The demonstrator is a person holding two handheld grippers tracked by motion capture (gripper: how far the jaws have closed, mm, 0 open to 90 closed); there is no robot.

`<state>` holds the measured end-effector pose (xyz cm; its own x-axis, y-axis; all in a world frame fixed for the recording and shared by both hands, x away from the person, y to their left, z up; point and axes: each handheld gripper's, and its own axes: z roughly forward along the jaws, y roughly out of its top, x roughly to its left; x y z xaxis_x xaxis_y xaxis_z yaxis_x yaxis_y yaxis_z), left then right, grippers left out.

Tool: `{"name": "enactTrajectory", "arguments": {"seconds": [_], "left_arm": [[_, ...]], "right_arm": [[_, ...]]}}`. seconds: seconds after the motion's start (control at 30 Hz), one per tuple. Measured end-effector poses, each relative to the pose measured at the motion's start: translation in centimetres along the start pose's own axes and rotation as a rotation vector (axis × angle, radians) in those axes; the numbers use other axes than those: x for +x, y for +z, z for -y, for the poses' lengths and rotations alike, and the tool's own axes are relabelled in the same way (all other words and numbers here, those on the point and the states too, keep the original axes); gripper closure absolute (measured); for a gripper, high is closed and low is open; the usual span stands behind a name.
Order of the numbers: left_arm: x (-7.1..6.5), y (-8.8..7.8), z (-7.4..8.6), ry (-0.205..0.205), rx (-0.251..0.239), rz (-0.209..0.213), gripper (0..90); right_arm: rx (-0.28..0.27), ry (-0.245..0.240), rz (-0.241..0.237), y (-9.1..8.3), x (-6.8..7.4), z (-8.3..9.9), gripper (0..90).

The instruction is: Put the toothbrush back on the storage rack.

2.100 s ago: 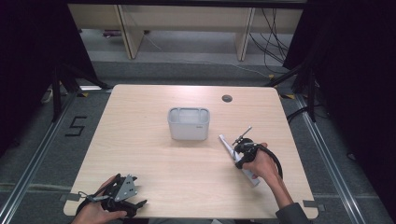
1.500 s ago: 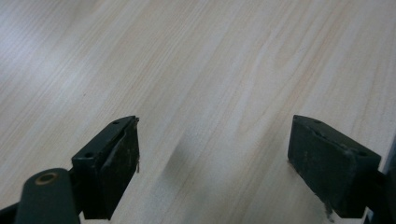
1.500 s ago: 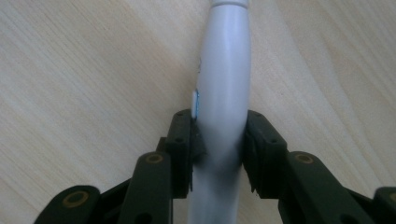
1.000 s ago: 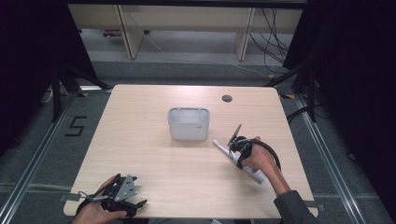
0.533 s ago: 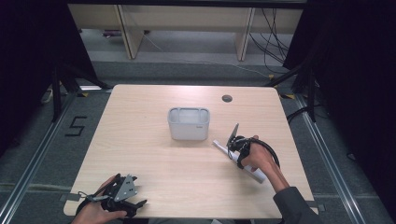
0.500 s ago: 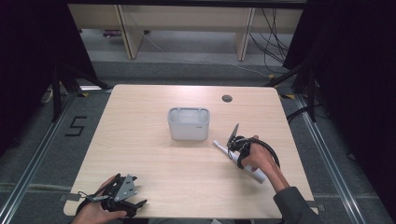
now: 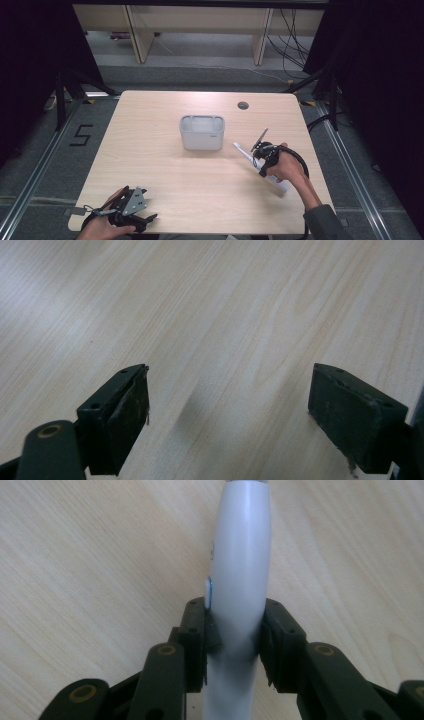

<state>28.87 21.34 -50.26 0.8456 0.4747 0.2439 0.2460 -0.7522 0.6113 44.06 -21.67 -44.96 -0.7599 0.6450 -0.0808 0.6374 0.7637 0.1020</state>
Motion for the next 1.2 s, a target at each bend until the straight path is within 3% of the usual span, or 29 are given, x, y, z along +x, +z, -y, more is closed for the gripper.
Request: {"name": "enactTrajectory", "arguments": {"seconds": [0.03,0.13,0.3,0.53,0.57,0.63,0.67,0.7,0.8,1.0,1.1,1.2], "left_arm": [[0.0,0.0,0.0,-0.001,0.001,0.000,16.4],[0.0,0.0,0.0,-0.002,-0.001,0.000,16.4],[0.0,0.0,0.0,-0.002,0.001,0.000,16.4],[0.1,0.0,0.0,-0.004,0.001,-0.004,16.4],[0.1,0.0,0.0,-0.005,0.001,-0.005,16.4],[0.1,0.0,0.0,-0.003,0.000,-0.003,16.4],[0.0,0.0,0.0,-0.002,0.000,-0.003,16.4],[0.1,0.0,0.0,-0.002,0.000,-0.004,16.4],[0.1,0.0,0.0,-0.002,0.000,-0.003,16.4],[0.1,0.0,0.0,-0.001,0.000,-0.003,16.4],[0.0,0.0,0.0,-0.001,0.000,-0.002,16.4],[0.1,0.0,0.0,-0.003,0.000,-0.004,16.4]], "right_arm": [[-0.011,0.042,-0.002,-0.5,0.1,0.3,66.7],[-0.072,0.048,-0.008,-1.5,-0.4,1.1,66.7],[-0.177,0.100,-0.006,-3.8,-1.1,2.2,66.7],[-0.304,0.159,-0.004,-5.8,-1.7,2.5,66.7],[-0.345,0.172,-0.010,-5.9,-1.6,2.5,66.7],[-0.369,0.174,-0.014,-5.9,-1.5,2.3,66.7],[-0.406,0.144,-0.008,-5.8,-1.6,2.2,66.7],[-0.415,0.183,-0.015,-6.0,-1.3,2.0,66.7],[-0.473,0.157,-0.015,-6.2,-1.3,1.8,66.6],[-0.575,0.172,-0.034,-6.2,-0.9,0.8,66.6],[-0.621,0.145,-0.044,-6.1,-0.9,0.3,66.6],[-0.669,0.150,-0.040,-6.1,-0.7,-0.2,66.6]]}}
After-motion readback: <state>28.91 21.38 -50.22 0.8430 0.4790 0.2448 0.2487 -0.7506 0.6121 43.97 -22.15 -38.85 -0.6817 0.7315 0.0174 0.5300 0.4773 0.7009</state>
